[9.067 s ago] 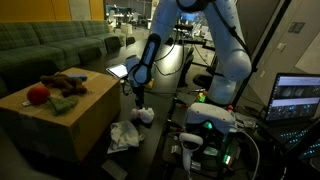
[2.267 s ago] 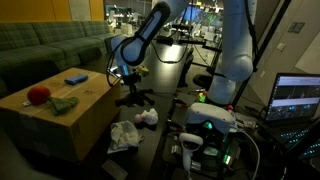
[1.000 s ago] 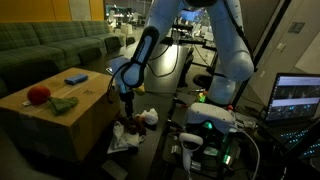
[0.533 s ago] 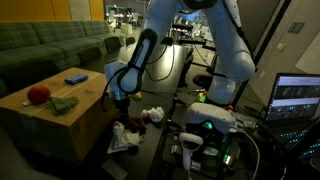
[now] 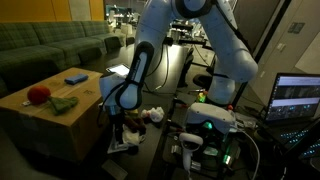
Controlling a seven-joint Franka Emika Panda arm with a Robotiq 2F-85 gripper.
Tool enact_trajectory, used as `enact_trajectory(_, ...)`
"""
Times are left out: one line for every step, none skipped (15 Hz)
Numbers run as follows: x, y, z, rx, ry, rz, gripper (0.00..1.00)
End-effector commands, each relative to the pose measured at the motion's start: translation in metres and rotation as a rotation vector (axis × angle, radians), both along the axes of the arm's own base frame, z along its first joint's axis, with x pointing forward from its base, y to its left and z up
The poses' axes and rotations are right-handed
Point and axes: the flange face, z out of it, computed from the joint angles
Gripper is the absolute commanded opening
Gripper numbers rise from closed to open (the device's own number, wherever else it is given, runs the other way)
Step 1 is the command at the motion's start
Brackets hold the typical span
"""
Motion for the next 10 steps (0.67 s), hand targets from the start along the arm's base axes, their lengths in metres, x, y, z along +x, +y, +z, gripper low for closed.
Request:
enact_trajectory(0.004, 0.002, -0.025, -0.024, -0.071, -0.049, 1.00)
enact_trajectory(0.004, -0.001, -0.032, -0.033, -0.081, -0.060, 1.00)
enact_trajectory(0.003, -0.004, -0.038, -0.040, -0.086, -0.070, 1.00)
enact_trajectory(0.003, -0.008, -0.044, -0.052, -0.093, -0.081, 1.00)
enact_trajectory(0.003, -0.011, -0.053, -0.068, -0.093, -0.088, 1.00)
enact_trajectory(0.002, -0.015, -0.058, -0.081, -0.091, -0.094, 1.00)
enact_trajectory(0.002, -0.018, -0.064, -0.088, -0.085, -0.096, 1.00)
enact_trajectory(0.002, -0.020, -0.071, -0.101, -0.083, -0.097, 1.00)
enact_trajectory(0.003, -0.022, -0.075, -0.108, -0.078, -0.098, 1.00)
enact_trajectory(0.003, -0.023, -0.079, -0.112, -0.072, -0.095, 1.00)
